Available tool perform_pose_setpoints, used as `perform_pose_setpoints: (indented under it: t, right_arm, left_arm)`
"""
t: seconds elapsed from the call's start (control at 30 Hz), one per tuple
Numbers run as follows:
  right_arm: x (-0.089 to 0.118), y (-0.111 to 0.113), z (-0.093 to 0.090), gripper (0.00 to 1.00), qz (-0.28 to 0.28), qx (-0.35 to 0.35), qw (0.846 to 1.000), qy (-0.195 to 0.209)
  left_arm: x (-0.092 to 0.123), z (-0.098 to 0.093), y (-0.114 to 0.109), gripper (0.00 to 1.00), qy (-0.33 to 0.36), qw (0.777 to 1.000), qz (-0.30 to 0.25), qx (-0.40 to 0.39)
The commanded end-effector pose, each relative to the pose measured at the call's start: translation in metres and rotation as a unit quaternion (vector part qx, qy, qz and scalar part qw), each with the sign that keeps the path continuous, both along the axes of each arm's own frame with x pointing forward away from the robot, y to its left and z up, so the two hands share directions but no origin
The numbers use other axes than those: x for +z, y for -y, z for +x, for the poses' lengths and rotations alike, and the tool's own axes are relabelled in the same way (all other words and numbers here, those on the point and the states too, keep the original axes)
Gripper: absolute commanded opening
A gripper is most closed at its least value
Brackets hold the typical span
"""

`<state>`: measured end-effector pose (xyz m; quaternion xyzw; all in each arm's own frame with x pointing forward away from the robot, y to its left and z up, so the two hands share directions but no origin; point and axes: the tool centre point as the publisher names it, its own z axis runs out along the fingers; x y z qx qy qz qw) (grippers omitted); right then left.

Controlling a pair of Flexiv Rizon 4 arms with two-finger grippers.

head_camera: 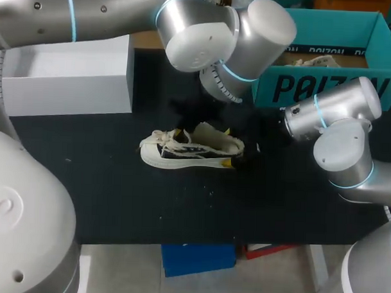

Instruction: Take the shoe out of the shoebox, open the shoe tongue, remove and reinsert the insole, then place the shoe into the shoebox

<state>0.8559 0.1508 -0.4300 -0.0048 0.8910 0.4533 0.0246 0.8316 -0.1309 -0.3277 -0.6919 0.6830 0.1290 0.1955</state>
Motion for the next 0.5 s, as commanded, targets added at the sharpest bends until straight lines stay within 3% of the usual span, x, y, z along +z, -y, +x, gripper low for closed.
perform_pose_setpoints:
  t: [0.03, 0.5]
  right_arm:
    - [-0.001, -0.002, 0.001, 0.00, -0.001, 0.000, 1.000, -0.001]
    - [-0.001, -0.002, 0.001, 0.00, -0.001, 0.000, 1.000, -0.001]
  left_arm:
    - [0.006, -0.008, -0.017, 0.00, 0.017, 0.999, -0.047, -0.006]
    - [-0.005, -0.010, -0.046, 0.00, 0.033, 0.997, -0.070, 0.029]
